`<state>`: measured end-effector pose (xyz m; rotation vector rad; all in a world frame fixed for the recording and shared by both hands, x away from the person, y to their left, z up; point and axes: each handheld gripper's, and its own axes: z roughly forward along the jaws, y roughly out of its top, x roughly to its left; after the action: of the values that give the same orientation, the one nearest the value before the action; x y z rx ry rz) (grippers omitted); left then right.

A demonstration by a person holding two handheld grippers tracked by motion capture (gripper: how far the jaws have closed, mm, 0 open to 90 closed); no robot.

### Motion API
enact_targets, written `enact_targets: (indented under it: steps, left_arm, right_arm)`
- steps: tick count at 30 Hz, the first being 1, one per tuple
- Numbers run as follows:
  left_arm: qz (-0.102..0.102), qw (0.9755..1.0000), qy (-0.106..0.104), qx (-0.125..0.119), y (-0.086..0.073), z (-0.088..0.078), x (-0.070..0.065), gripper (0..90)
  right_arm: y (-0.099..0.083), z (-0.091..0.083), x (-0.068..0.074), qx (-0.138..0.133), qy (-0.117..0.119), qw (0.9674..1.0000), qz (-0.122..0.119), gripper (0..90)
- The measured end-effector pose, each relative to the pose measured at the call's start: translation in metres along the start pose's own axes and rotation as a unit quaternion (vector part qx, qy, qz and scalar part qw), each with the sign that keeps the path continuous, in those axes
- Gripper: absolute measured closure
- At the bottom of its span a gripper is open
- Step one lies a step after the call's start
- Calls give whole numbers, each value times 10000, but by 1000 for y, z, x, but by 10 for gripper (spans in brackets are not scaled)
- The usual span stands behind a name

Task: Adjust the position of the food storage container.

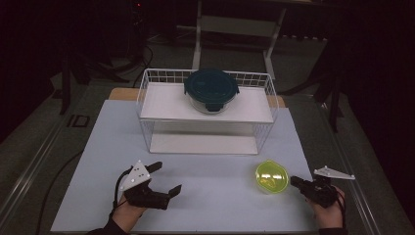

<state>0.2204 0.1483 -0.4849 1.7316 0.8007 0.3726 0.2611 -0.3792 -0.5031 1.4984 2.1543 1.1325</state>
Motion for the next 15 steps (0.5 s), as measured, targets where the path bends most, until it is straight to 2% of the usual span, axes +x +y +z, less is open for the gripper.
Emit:
enact_targets:
  steps: [1, 7, 15]
  left_arm:
    - [-4, 10000, -1, 0, 0, 0, 0, 0]
    - [16, 10000, -6, 4, 0, 0, 0, 0]
    - [-4, 10000, -11, 8, 0, 1, 0, 0]
  right_arm:
    - [0, 2, 1, 33, 11, 10000, -10, 895]
    - [-3, 14, 6, 284, 223, 9993, -51, 899]
    - [-1, 21, 11, 385, 342, 9987, -64, 900]
